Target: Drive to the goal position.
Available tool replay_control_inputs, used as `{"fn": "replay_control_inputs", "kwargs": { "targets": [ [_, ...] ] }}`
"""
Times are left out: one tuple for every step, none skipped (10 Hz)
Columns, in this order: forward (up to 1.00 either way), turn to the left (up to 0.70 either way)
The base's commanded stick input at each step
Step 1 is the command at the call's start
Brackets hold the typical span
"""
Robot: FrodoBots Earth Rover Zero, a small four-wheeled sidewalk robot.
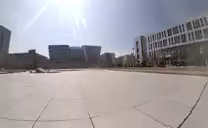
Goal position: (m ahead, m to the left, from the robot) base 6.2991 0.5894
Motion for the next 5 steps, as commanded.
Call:
{"fn": "replay_control_inputs", "kwargs": {
  "targets": [
    [0.70,0.02],
    [0.70,0.02],
    [0.70,0.02],
    [0.70,0.02],
    [0.70,0.02]
  ]
}}
